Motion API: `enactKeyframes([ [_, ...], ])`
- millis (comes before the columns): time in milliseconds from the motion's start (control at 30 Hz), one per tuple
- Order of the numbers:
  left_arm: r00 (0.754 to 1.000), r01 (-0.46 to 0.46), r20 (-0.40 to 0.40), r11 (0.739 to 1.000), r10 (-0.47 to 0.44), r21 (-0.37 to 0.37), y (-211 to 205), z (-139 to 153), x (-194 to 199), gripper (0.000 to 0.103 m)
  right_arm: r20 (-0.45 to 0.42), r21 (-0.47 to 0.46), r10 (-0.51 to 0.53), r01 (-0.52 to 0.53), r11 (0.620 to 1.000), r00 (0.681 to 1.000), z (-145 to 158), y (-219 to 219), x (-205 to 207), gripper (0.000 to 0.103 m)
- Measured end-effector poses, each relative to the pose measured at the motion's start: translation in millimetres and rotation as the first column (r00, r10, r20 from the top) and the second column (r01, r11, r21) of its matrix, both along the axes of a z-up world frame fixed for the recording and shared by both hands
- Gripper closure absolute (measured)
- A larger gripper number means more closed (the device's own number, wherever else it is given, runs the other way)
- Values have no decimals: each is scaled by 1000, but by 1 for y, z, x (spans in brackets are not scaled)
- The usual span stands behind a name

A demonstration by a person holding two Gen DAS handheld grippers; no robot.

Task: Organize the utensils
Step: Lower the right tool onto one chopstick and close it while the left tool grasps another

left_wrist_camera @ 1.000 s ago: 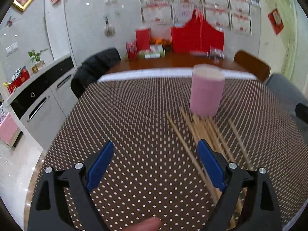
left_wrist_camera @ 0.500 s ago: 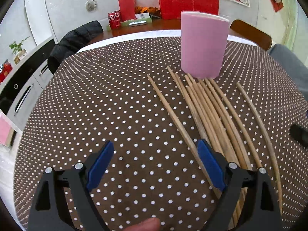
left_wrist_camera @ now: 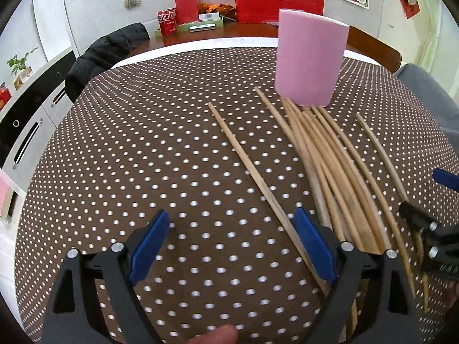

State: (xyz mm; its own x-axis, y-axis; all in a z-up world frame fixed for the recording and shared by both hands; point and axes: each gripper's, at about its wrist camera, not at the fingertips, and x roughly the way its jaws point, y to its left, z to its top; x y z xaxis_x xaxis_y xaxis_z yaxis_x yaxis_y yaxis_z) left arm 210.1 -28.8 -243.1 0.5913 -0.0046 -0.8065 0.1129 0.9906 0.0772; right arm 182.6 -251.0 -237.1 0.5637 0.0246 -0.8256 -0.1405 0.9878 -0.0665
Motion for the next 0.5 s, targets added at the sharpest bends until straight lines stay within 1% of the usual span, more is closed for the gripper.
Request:
enactKeyframes([
  [33, 1000, -1, -1, 1000, 1, 9, 1, 1, 3, 15, -4, 8, -3, 3, 1000, 1000, 1, -2, 1, 22],
  [67, 1000, -3, 0, 1000, 3, 21, 1, 1, 6, 15, -3, 4, -6, 6, 1000, 1000, 2, -3, 3, 25],
  [133, 1000, -2, -1, 999, 2, 37, -1, 3, 14, 15, -8, 21, 1, -1, 1000, 1000, 3, -4, 10, 42],
  [167, 1000, 1, 0, 999, -1, 42, -4, 2, 15, 15, -16, 32, 9, -8, 999, 1000, 2, -2, 16, 45],
  [233, 1000, 4, 3, 999, -5, 49, -7, 1, 21, 15, -21, 40, 19, -18, 999, 1000, 2, 1, 25, 46],
  [367, 999, 30, -10, 999, -30, 28, -13, 1, 35, 16, -27, 55, 38, -36, 998, 999, 2, 10, 43, 48],
  [400, 999, 35, -17, 999, -35, 19, -13, 1, 38, 18, -27, 59, 48, -46, 997, 998, 3, 11, 46, 55],
  [433, 998, 51, -22, 999, -51, -8, -12, 1, 38, 23, -26, 56, 55, -54, 997, 998, 4, 13, 48, 66],
  [467, 997, 70, -24, 997, -71, -40, -11, 2, 38, 35, -29, 54, 68, -67, 996, 997, 4, 16, 49, 70],
  [500, 996, 86, -20, 996, -86, -34, -12, 4, 36, 47, -31, 55, 81, -79, 995, 996, 4, 17, 50, 79],
])
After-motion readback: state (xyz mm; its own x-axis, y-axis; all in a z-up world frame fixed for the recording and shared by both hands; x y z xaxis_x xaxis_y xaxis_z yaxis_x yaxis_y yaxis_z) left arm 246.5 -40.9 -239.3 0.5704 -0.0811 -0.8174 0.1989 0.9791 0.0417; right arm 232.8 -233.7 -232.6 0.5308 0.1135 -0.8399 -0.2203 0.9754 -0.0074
